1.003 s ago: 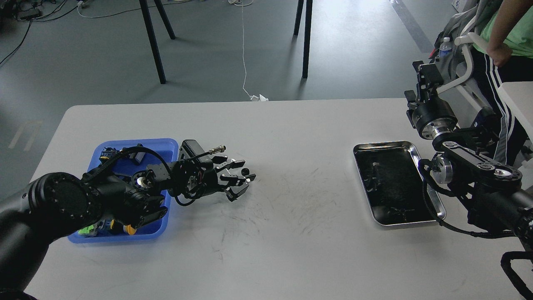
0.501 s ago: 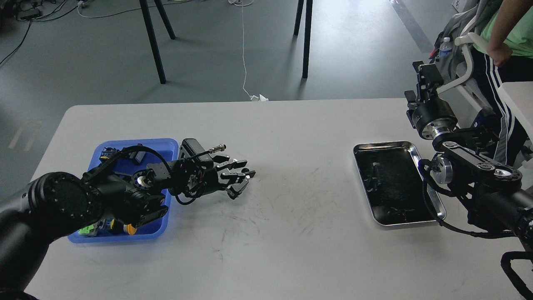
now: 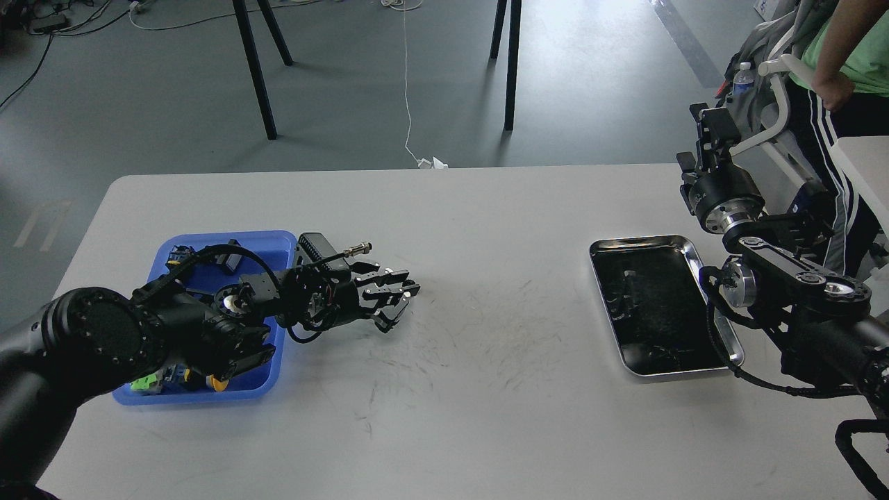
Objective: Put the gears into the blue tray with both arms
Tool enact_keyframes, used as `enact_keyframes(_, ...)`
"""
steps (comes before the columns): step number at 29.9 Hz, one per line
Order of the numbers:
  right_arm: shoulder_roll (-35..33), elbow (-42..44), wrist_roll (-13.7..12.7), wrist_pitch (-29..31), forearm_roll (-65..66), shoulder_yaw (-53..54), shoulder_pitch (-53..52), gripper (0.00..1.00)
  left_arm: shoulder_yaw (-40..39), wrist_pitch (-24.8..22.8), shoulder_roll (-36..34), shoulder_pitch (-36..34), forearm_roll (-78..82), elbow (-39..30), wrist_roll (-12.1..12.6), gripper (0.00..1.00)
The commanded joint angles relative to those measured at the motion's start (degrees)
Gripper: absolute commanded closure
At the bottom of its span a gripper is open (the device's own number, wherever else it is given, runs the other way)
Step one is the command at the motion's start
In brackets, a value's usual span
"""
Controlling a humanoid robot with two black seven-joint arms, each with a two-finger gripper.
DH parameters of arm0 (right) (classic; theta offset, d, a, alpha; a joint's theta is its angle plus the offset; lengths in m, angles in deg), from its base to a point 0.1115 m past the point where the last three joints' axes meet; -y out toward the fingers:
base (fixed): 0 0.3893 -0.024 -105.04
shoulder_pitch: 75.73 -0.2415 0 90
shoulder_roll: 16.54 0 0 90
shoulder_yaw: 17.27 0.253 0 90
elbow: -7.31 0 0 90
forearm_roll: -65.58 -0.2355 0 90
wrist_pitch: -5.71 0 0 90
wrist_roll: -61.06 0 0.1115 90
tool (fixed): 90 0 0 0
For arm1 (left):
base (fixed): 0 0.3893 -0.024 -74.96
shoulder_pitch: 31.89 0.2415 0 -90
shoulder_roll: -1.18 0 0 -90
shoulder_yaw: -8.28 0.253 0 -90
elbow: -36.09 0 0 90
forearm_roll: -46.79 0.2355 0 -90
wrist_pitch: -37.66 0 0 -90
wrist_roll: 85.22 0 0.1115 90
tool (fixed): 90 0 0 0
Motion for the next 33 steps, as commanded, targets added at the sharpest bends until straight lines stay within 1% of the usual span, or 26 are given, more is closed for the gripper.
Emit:
enact_keyframes(1, 0.3, 0.4, 0.0, 0.1, 0.0, -0.1, -0.1, 0.07, -0.2, 0.0, -0.1, -0.1, -0.1, 0.0, 0.0, 0.71)
enact_keyframes(3, 0.3, 0.4, 0.0, 0.1, 0.0, -0.5, -0.1, 0.07, -0.2, 0.0, -0.2, -0.2, -0.1, -0.2, 0.0, 0.74)
enact_keyframes(10, 0.3, 0.5, 0.0, 0.0, 0.0, -1.1, -0.1, 0.07, -0.5, 0.1, -0.1, -0.2, -0.1, -0.2, 0.0, 0.77)
enact_keyframes(12, 0.3, 0.5, 0.0, 0.1, 0.0, -1.1, -0.1, 0.07, -0.5, 0.1, -0.4, -0.2, -0.1, -0.8, 0.0, 0.81)
enact_keyframes(18, 0.3, 0.5, 0.0, 0.0, 0.0, -1.1, -0.1, 0.07, -0.6, 0.5, -0.2, -0.1, -0.1, -0.6, 0.0, 0.82)
enact_keyframes(21, 0.3, 0.5, 0.0, 0.1, 0.0, -1.1, -0.1, 0.07, -0.6, 0.5, -1.3, -0.2, -0.1, -0.8, 0.0, 0.82)
enact_keyframes(27, 0.3, 0.5, 0.0, 0.1, 0.0, -1.2, -0.1, 0.07, -0.7, 0.5, -6.9, -2.5, -0.1, -2.2, 0.0, 0.82)
enact_keyframes(33, 1.0, 0.5, 0.0, 0.0, 0.0, -1.2, -0.1, 0.07, -1.3, 0.5, -14.3, -6.3, -0.1, -7.8, 0.0, 0.82)
